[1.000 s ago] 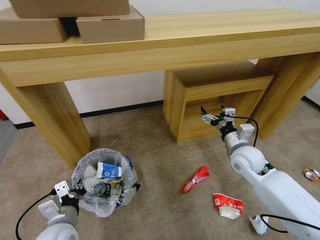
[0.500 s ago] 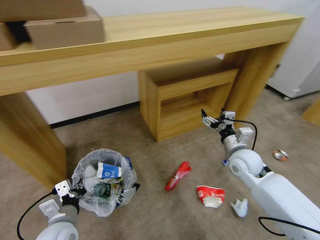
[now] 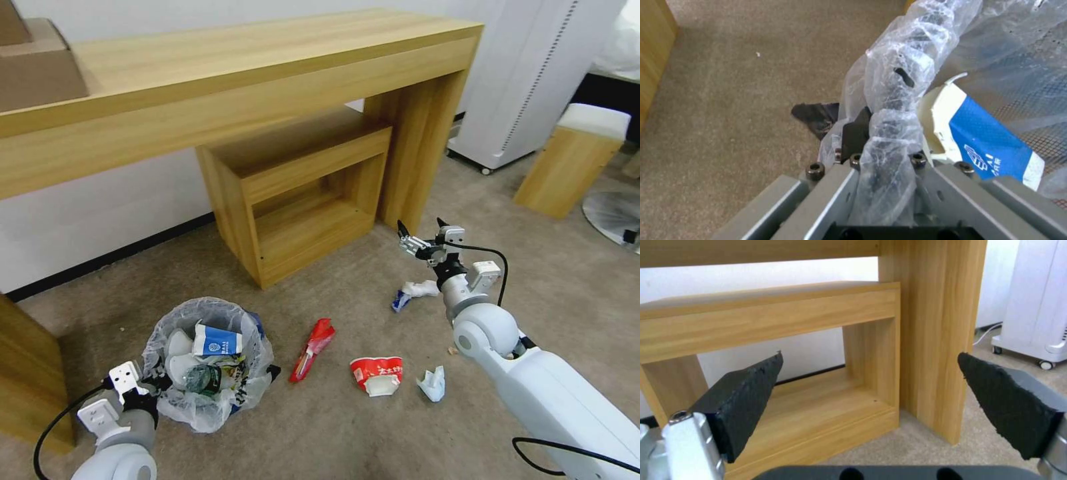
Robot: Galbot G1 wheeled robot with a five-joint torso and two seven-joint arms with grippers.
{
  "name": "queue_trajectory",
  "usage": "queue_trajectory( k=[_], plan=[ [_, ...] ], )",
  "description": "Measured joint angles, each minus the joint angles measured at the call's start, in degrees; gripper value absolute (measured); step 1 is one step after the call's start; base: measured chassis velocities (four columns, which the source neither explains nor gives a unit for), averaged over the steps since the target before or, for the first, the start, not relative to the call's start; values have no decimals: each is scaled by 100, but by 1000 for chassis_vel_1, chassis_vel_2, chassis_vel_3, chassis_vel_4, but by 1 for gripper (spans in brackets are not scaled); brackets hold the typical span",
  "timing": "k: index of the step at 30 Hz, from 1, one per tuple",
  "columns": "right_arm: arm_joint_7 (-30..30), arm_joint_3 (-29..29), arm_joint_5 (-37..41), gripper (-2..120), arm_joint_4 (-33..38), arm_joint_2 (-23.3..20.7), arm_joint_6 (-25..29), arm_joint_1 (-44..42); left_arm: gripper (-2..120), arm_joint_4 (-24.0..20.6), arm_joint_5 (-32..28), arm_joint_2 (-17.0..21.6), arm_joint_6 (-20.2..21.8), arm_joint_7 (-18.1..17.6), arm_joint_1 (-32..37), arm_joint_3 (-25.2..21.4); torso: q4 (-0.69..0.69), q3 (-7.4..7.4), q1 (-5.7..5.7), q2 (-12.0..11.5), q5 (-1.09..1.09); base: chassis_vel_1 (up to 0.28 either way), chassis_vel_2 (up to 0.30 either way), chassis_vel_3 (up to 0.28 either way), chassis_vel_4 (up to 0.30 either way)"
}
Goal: Pick up the trash bin and place the garbage on the floor into it.
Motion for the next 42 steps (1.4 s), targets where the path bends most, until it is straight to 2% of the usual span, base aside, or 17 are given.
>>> queue_trajectory(
  k=[27, 38, 42],
  plan=[
    [-108, -19, -159, 99, 54, -8, 53, -194, 0, -108, 29, -82, -34, -77, 120, -91, -1, -1, 0, 0, 0, 0, 0, 0, 0],
    [-123, -94, -165, 100, 36, -28, 132, -214, 0, -62, 59, -97, -95, -63, 116, -68, -1, 2, 2, -1, 1, -102, 109, 98, -103],
    [-206, -214, -48, 100, 73, -147, -44, -255, 0, -36, 69, -100, -109, -55, 108, -61, 0, 2, 2, -1, 1, -82, 91, 68, -60]
  ],
)
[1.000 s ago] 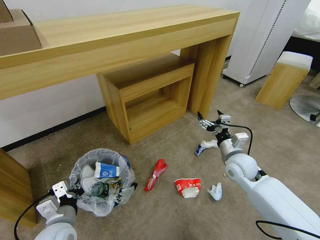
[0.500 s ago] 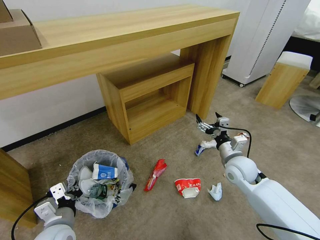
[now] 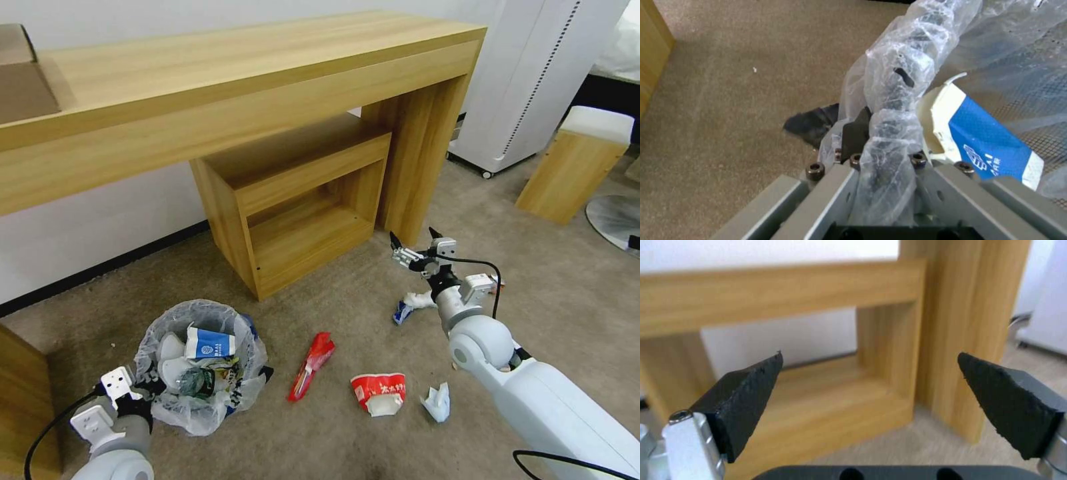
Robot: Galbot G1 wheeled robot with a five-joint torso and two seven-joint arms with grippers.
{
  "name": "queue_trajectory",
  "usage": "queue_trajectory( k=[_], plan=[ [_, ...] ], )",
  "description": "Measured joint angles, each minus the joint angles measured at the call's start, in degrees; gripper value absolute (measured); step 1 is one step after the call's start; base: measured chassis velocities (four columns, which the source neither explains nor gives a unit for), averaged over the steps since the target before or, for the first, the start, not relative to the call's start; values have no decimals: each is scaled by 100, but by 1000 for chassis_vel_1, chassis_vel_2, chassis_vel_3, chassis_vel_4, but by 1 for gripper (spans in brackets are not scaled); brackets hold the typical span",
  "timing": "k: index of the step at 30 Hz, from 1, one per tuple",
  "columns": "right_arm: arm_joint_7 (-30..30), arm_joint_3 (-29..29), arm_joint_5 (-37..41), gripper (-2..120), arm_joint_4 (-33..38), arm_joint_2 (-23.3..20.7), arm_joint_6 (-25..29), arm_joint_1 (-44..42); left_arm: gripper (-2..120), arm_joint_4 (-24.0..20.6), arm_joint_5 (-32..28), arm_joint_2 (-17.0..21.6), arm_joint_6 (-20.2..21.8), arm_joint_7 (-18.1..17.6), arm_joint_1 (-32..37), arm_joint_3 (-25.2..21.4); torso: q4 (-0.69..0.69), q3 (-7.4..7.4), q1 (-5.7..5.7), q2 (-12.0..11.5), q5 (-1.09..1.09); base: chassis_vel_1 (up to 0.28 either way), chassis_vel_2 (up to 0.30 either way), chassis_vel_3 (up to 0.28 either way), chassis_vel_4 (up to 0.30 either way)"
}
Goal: Pick up the trash bin and place the garbage on the floor into it.
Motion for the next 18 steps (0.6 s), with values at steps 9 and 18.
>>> queue_trajectory(
  k=[9, 18],
  plan=[
    [-1833, -485, 483, 100, 44, -1283, -662, -232, 0, 106, 2, 35, -19, 10, -66, 37, -2, -2, -3, 0, 0, 0, 0, 0, 0],
    [-4149, -1455, -1306, 100, -1144, -2289, 1049, 232, 0, 212, 59, -9, -83, 38, -135, 95, 0, -2, -2, 0, 2, 0, 0, 0, 0]
  ],
)
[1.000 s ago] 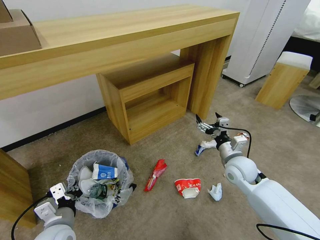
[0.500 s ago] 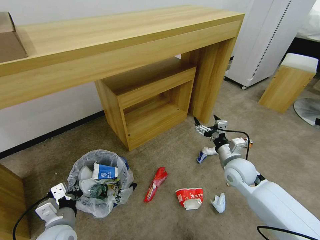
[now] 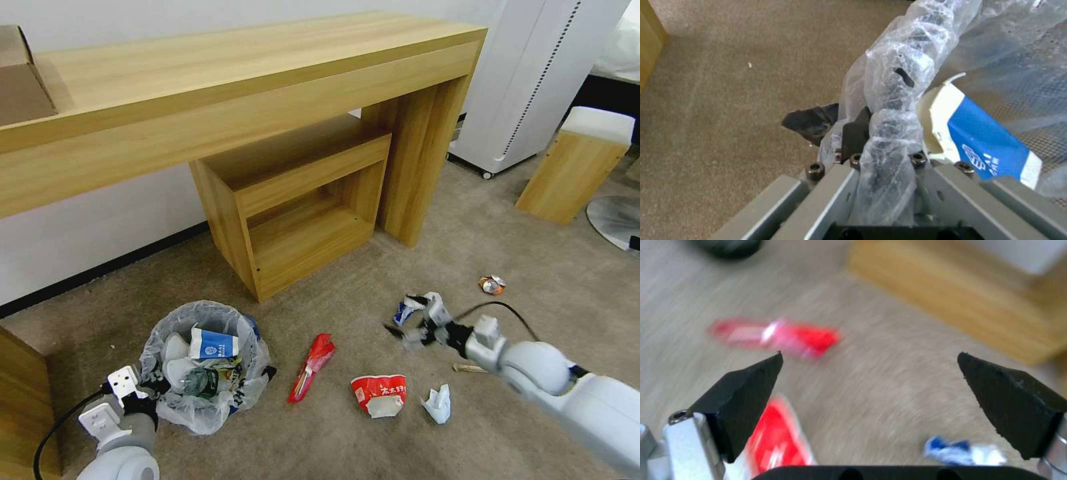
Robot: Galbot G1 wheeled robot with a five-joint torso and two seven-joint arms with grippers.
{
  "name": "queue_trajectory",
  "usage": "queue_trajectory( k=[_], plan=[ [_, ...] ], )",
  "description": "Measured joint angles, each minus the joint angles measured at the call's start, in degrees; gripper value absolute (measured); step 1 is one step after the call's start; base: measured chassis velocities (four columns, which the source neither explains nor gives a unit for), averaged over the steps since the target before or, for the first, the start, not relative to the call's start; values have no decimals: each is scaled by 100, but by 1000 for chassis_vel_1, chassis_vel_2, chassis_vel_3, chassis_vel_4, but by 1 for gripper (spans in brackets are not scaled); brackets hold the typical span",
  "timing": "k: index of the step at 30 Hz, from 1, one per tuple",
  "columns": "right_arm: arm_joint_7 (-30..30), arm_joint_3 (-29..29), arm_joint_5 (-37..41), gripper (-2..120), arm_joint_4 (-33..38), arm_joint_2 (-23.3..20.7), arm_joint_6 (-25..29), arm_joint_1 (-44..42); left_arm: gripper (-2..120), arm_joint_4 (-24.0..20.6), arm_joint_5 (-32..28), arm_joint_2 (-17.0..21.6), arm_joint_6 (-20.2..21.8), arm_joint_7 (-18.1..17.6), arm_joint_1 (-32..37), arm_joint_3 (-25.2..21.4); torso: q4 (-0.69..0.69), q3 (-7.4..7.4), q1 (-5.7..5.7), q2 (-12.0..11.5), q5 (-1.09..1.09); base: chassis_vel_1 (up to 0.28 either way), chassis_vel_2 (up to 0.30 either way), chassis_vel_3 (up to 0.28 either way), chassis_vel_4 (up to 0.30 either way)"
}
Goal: Pick up the trash bin and place the garbage on the floor into it.
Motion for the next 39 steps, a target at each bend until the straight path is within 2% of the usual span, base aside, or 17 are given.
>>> queue_trajectory(
  k=[1, 4, 6, 8, 10, 13, 16, 24, 39],
  plan=[
    [-270, -87, -110, 100, -129, -109, 211, 42, 0, 19, 9, -8, -10, 6, -16, 7, 0, 0, 0, 0, 2, 0, 0, 0, 0],
    [-468, -330, -183, 100, -305, -271, 351, 172, 0, 60, 41, -27, -38, 18, -44, 24, -2, -1, 0, 0, -4, 0, 0, 0, 0],
    [-661, -751, -309, 100, -619, -308, 509, 518, 0, 94, 76, -61, -59, 30, -66, 46, 0, 0, 0, 0, -2, 0, 0, 0, 0],
    [-721, -848, -363, 100, -706, -300, 564, 591, 0, 97, 85, -67, -67, 32, -66, 47, 1, -1, 0, 0, -2, 0, 0, 0, 0],
    [-1072, -1107, -655, 100, -1116, -169, 902, 818, 0, 106, 104, -88, -82, 36, -67, 49, 1, 0, 0, 0, 0, 0, 0, 0, 0],
    [-1234, -1267, -819, 100, -1374, -61, 1088, 925, 0, 107, 116, -103, -101, 38, -69, 46, 0, 0, 0, 0, -2, 0, 0, 0, 0],
    [-1238, -1369, -955, 100, -1571, 98, 1207, 972, 0, 107, 132, -129, -101, 39, -72, 54, -1, 0, 0, 0, -3, 0, 0, 0, 0],
    [-886, -1755, -1288, 100, -2440, 1034, 1343, 1188, 0, 118, 238, -224, -117, 43, -33, 81, 1, 0, 0, 0, -2, 0, 0, 0, 0],
    [-460, -2098, -1518, 98, -3245, 1794, 1518, 1180, 0, 107, 295, -310, -142, 42, -26, 46, 0, 0, 0, 0, -3, 0, 0, 0, 0]
  ],
)
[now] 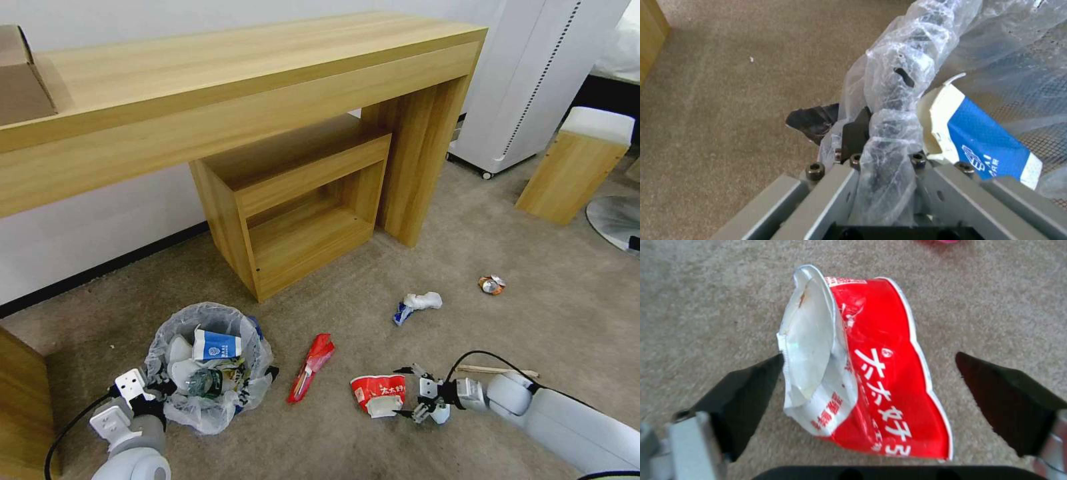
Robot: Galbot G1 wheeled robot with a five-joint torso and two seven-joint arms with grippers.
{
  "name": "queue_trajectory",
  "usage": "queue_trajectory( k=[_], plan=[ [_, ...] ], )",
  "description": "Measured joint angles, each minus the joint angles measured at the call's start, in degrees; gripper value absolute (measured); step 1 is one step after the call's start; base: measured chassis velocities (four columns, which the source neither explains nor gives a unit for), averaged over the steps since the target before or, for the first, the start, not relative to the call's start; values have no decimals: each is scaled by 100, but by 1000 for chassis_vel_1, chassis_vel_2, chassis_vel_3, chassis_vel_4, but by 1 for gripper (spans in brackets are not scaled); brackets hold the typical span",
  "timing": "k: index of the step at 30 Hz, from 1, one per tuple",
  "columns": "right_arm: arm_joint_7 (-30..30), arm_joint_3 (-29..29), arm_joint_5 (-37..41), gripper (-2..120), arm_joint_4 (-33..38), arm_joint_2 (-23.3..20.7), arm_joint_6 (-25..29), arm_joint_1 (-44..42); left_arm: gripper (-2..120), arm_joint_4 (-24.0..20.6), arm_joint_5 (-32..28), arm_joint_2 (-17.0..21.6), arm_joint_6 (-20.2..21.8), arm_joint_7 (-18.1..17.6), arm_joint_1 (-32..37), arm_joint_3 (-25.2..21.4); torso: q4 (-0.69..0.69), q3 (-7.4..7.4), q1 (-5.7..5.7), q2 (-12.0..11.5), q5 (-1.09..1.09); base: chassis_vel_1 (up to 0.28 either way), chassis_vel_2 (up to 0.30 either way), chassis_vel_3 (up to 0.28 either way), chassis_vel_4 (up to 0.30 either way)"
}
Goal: Pick up the trash bin and place the garbage on the floor into it.
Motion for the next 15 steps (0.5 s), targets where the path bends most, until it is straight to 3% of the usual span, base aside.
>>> queue_trajectory(
  k=[15],
  plan=[
    [267, -37, -23, 45, -205, 270, 65, -138, 0, -14, -12, 5, -17, -9, -12, -12, -1, 0, 0, 0, 0, 0, 0, 0, 0]
  ],
)
